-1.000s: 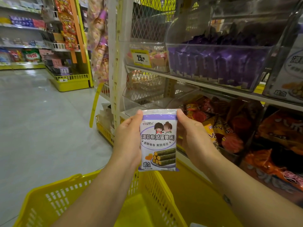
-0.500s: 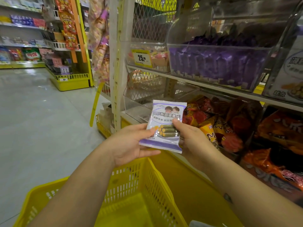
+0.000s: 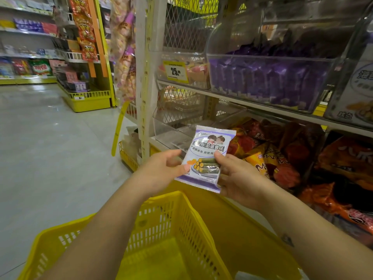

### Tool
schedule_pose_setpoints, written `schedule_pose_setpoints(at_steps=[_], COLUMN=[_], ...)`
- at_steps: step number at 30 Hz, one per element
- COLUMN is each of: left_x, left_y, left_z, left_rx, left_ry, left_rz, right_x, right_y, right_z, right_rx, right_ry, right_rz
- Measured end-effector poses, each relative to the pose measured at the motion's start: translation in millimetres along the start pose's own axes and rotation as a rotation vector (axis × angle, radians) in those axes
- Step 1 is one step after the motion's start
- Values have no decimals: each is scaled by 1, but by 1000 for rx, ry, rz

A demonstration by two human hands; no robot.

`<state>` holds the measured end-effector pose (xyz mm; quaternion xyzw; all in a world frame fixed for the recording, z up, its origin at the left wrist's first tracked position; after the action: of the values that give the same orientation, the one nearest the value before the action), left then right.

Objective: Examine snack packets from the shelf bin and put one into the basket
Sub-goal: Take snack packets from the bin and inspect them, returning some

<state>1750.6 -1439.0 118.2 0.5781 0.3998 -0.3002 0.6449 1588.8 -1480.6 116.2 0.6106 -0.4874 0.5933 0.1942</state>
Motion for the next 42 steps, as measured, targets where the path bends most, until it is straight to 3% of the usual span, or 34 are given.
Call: schedule_pose_setpoints(at_steps=[2,5,7,12,17,19,24,29,34,42], left_x=[-13,-25,-26,-23,-20,-20,-16,-19,-20,-21], left_y=[-2,-21,-29,-34,-21,-20,-16,-18,-8,9], left_z=[-1,-2,-1,-1,-1,-2,0,2,1,-5], left_rx=[-137,-27,50,114,157,181,23,-56,-228,-393], left_ry=[-120,-228,-221,-177,-193,-202,-252,-254,-219,-190], left_rz=[56,-138,-321,-598,-782,-818,-583,-294,-280,-120], right_x=[5,14,16,17,26,23,25,29,26,28], right_y=[-4,-17,-25,-30,-6,-2,-9,-12,-24,-31], right_z=[-2,-10,-15,-16,-8,-6,-9,-14,-20,-25], right_rx=[-51,-30,81,175,-83,-78,28,11,93,12], right_ry=[146,354,414,419,433,362,398,480,563,671], right_rz=[-159,-394,-460,-424,-243,-113,-105,-340,-556,-885])
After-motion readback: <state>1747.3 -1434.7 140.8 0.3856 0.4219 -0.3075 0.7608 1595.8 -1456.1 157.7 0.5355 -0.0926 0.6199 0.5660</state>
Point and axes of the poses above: each hand's wrist, its own z-axis towards the middle knuckle, its own y-axis out of the back of the hand, x = y × z, the point moved 6 cm from there along z, towards the middle knuckle, and after that the axes turned 7 degrees about z, right-handed, at the moved point
